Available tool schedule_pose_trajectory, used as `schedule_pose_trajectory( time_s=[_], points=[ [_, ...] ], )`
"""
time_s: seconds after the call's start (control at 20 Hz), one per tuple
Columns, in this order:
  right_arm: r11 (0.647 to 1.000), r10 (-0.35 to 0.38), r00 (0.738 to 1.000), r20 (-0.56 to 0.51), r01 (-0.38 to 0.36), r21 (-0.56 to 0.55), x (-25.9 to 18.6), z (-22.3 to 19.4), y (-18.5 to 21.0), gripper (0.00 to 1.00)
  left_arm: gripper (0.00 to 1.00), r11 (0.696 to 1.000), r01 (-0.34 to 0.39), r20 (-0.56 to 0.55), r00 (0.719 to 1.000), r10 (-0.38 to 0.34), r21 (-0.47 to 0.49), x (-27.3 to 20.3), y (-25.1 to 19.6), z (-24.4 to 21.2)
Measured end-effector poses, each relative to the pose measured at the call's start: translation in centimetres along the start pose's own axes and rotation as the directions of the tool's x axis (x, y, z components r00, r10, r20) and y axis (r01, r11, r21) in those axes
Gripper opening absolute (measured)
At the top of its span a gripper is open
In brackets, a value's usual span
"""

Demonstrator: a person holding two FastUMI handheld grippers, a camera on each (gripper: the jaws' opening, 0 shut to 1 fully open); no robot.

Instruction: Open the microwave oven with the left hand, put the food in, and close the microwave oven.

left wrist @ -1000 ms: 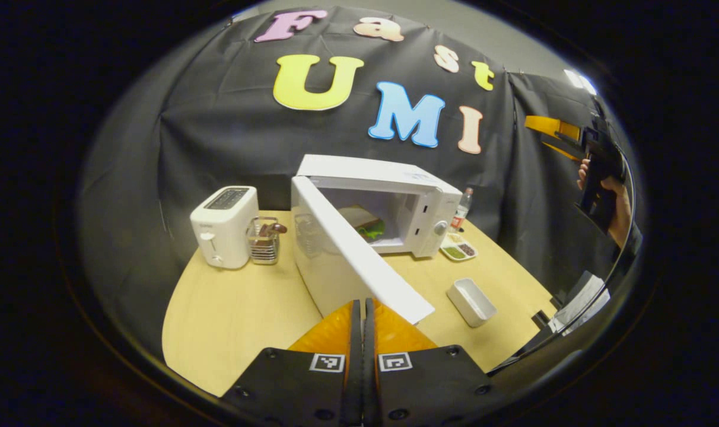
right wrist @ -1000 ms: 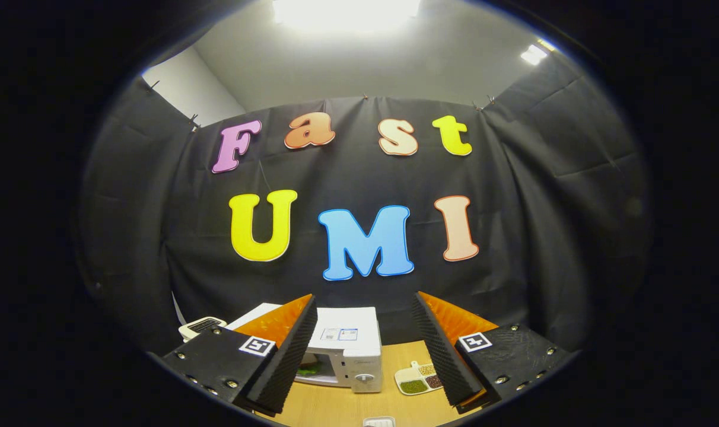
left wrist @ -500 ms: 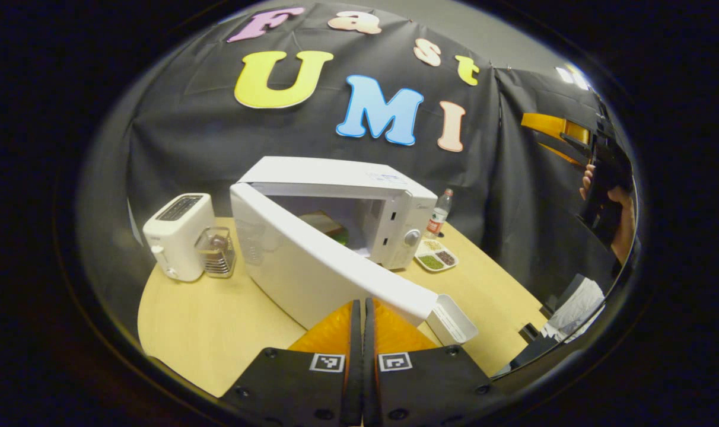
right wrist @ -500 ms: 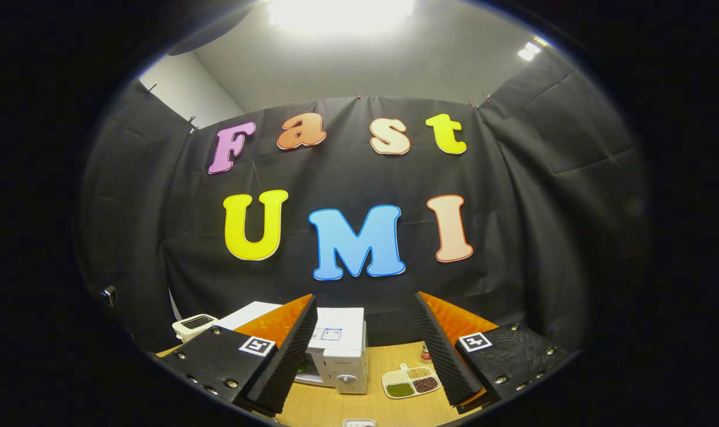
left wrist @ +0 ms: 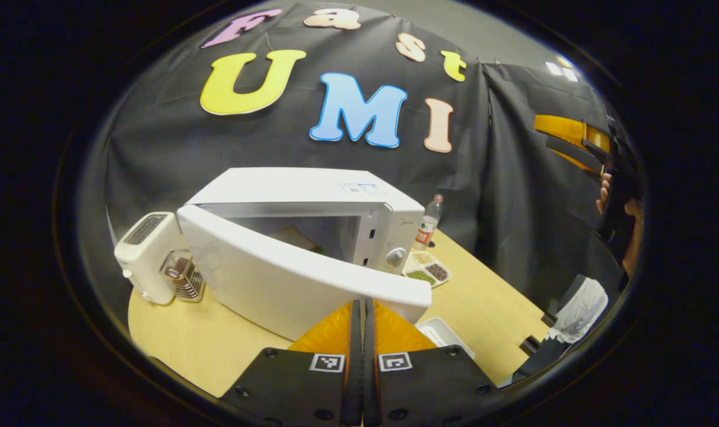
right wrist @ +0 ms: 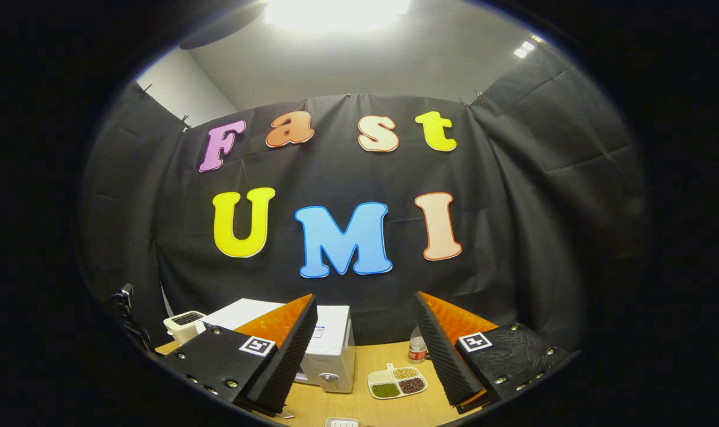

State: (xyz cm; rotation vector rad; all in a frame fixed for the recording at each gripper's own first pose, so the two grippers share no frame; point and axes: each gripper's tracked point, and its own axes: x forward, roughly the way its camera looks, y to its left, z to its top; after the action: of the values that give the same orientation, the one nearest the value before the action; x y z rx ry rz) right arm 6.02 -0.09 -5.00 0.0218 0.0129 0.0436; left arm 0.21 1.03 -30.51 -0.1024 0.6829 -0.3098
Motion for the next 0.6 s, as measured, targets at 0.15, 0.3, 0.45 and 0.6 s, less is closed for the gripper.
schedule_pose_trajectory(
  time_s=[0.15, 0.3, 0.45, 0.6],
  points=[
    [1.0, -0.016, 1.0, -0.009, 0.016, 0.0, 0.3, -0.3, -0.9, 0.96, 0.07, 1.0, 0.015, -0.01, 1.0, -0.015, -0.001, 2.4, -0.5, 0.4],
    [0.999, -0.033, 0.999, -0.017, 0.033, -0.004, 0.8, -0.8, -2.1, 0.96, 0.07, 0.999, 0.024, -0.004, 1.0, -0.024, -0.037, 4.5, -0.7, 1.3],
    [0.999, -0.053, 0.998, -0.025, 0.053, -0.002, 1.1, -1.0, -3.3, 0.96, 0.07, 0.998, 0.024, 0.004, 1.0, -0.023, -0.053, 6.3, -0.8, 2.3],
    [0.998, -0.066, 0.997, -0.038, 0.066, 0.001, 1.6, -1.6, -4.2, 0.96, 0.07, 0.998, 0.017, 0.006, 1.0, -0.017, -0.053, 7.6, -0.8, 2.9]
  ],
)
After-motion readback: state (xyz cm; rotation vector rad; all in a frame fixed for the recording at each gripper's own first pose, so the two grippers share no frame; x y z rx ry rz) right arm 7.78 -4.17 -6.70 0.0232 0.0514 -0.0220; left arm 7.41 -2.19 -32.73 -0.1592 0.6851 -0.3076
